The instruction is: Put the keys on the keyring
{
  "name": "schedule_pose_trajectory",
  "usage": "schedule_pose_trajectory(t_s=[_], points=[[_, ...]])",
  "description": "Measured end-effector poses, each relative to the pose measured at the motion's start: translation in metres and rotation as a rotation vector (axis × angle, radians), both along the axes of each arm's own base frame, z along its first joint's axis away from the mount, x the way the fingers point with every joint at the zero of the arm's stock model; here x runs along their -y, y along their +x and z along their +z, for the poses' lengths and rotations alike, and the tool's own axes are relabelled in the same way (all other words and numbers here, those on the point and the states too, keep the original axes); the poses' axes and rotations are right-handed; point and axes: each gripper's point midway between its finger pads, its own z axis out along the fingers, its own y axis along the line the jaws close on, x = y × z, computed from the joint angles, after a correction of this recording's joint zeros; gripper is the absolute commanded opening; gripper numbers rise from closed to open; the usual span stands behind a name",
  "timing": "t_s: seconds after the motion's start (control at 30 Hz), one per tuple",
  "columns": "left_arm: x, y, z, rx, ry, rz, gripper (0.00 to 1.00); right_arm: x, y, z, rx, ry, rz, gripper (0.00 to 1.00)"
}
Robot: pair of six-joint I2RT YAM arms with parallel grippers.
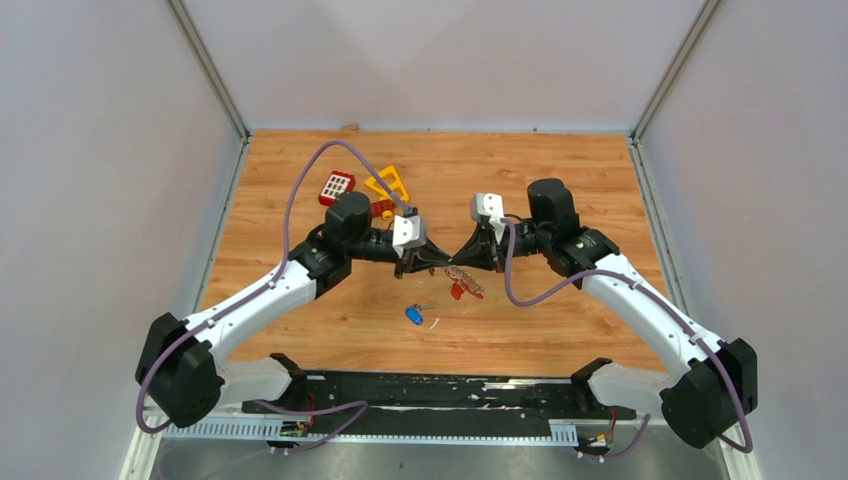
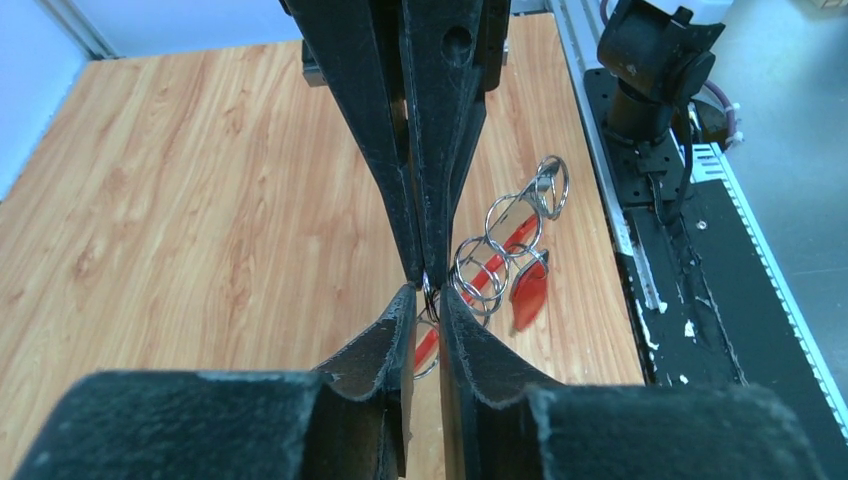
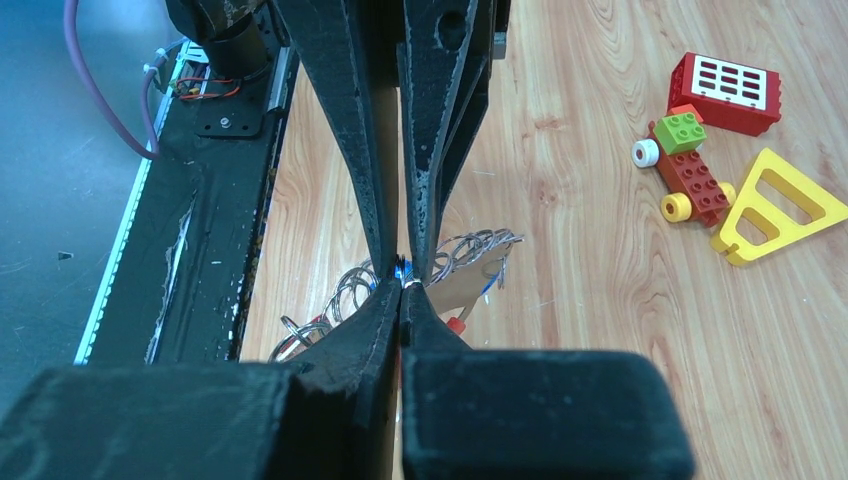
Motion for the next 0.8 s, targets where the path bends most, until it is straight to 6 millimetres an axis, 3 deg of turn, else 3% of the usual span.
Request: schedule_pose_trajectory(t_s=[0.2, 0.37, 0.47, 0.63, 0.73, 0.8], points=[[0.003, 0.001, -0.008, -0.001, 0.015, -0.002, 0.12, 0.0, 0.0, -0.001, 0.001, -0.001, 0.0, 0.0], [0.003, 0.002, -0.01, -0.001, 0.019, 0.006, 0.0, 0.001, 0.001, -0.002, 0.003, -0.005, -0.002, 0.0], [0.003, 0.004, -0.012, -0.001, 0.02, 0.015, 0.0, 0.001, 0.0, -0.004, 0.002, -0.007, -0.001, 0.01], [0.003, 0.005, -0.017, 0.006, 0.03, 0.03, 0.0, 0.002, 0.001, -0.007, 0.011, -0.015, -0.004, 0.23], [-0.002, 0.007, -0.021, 0.019, 0.058, 0.05, 0.0, 0.004, 0.001, -0.006, 0.032, -0.018, -0.005, 0.42], [-0.006, 0.006, -0.023, 0.032, 0.073, 0.057, 0.0, 0.006, -0.001, -0.003, 0.058, -0.019, -0.005, 0.47]])
